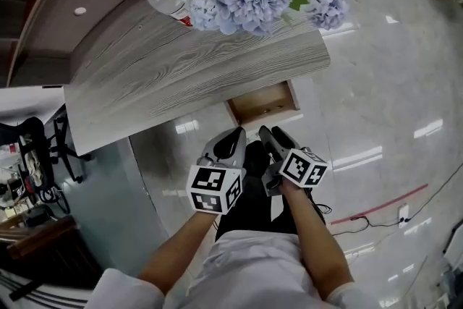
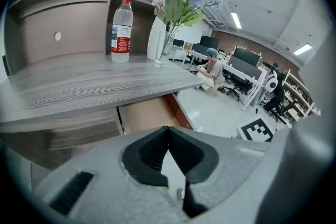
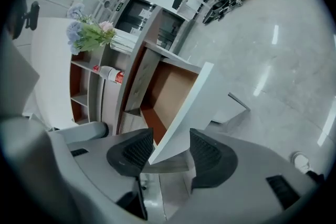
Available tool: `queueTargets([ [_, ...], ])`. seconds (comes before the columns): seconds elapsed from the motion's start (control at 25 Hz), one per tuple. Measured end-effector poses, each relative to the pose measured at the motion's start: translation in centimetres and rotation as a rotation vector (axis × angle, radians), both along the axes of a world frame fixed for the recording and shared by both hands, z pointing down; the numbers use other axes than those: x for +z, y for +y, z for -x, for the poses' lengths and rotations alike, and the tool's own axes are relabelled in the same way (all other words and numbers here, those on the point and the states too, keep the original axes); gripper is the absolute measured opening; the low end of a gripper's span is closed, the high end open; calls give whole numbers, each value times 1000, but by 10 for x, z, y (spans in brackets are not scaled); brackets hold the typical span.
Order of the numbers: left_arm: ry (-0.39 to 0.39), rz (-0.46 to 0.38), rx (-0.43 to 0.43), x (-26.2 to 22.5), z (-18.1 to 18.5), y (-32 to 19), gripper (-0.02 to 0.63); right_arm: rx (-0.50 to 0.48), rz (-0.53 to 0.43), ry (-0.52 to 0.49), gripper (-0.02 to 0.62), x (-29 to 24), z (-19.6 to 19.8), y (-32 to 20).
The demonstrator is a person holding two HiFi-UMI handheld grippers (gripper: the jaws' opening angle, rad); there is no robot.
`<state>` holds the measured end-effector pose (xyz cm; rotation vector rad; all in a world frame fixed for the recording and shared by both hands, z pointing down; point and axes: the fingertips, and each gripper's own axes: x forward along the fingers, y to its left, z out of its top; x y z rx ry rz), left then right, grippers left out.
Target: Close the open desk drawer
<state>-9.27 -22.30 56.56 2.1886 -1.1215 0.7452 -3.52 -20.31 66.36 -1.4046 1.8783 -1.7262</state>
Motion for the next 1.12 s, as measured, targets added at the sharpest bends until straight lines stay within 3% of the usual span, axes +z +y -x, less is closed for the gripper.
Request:
queueTargets([
  [0.44,-13,7,6,4,8,1,3,103,72,-80,187,19,8,-10],
  [0.72,-2,-9,-3,-2,7,-1,3,150,121,-144,133,15,5,-9],
  [1.12,8,-43,-41,-19,12,-5,3,169,70,-210,143,-19,7,-17],
])
